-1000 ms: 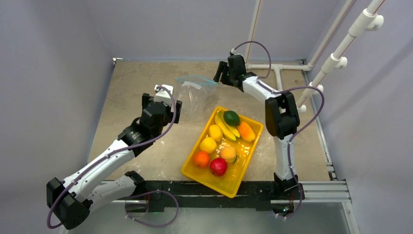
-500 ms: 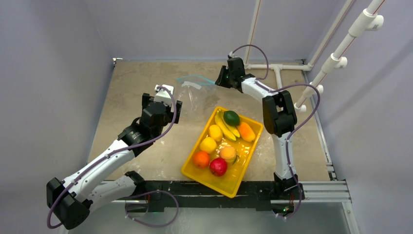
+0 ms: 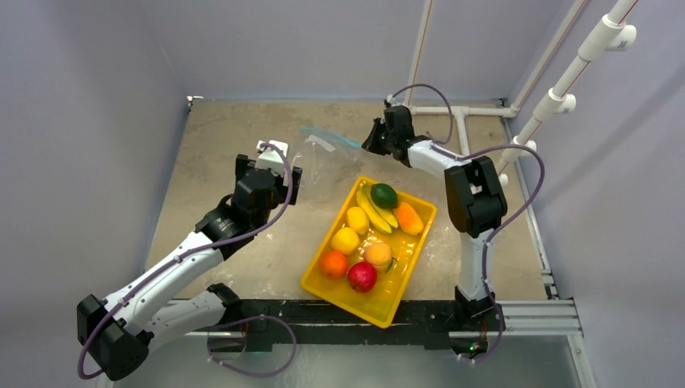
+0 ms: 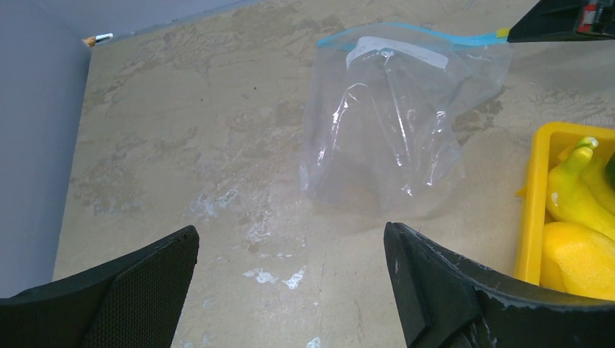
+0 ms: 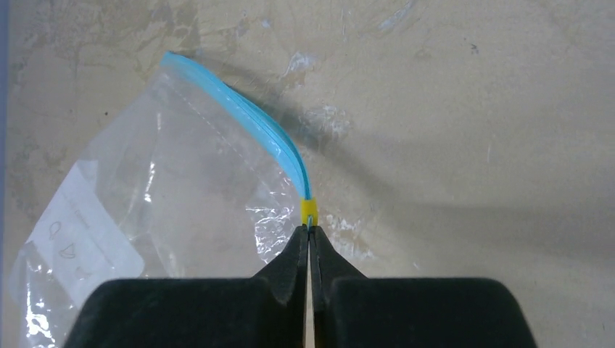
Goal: Place the food in the zip-top bag and seal the zipper
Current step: Move the zipper food storage bag to the center of the board, then move the bin to the center of the board.
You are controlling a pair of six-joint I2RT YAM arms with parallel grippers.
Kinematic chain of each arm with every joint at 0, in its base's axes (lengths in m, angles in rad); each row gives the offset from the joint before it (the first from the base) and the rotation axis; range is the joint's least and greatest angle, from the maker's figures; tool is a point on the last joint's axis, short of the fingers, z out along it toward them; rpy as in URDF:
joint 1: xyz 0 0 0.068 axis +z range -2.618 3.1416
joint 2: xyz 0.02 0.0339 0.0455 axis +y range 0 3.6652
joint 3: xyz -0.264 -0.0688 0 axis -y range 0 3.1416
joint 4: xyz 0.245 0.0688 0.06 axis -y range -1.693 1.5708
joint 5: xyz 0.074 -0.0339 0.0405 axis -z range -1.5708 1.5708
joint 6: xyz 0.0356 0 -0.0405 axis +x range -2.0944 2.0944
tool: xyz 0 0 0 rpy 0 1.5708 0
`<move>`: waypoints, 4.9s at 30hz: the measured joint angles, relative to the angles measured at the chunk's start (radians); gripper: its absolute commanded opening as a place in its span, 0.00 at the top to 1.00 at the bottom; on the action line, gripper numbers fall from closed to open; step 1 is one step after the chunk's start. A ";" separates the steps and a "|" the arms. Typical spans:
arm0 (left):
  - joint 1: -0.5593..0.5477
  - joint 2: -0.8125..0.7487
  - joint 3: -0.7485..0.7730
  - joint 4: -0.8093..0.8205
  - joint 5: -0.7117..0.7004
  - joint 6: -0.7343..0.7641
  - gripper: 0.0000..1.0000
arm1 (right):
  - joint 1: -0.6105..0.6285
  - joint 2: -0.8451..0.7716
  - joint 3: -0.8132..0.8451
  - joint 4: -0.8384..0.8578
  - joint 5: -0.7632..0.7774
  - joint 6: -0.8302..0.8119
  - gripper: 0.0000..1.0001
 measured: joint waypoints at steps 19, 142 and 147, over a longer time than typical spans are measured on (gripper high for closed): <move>0.000 -0.006 0.000 0.000 0.001 0.000 0.03 | 0.270 -0.317 -0.373 0.246 0.095 0.323 1.00; 0.000 -0.014 0.000 -0.018 0.002 -0.008 0.03 | 0.331 -0.313 -0.201 -0.320 0.461 -0.174 1.00; 0.000 -0.013 0.000 -0.018 0.000 -0.008 0.03 | 0.302 -0.283 -0.195 -0.296 0.470 -0.191 1.00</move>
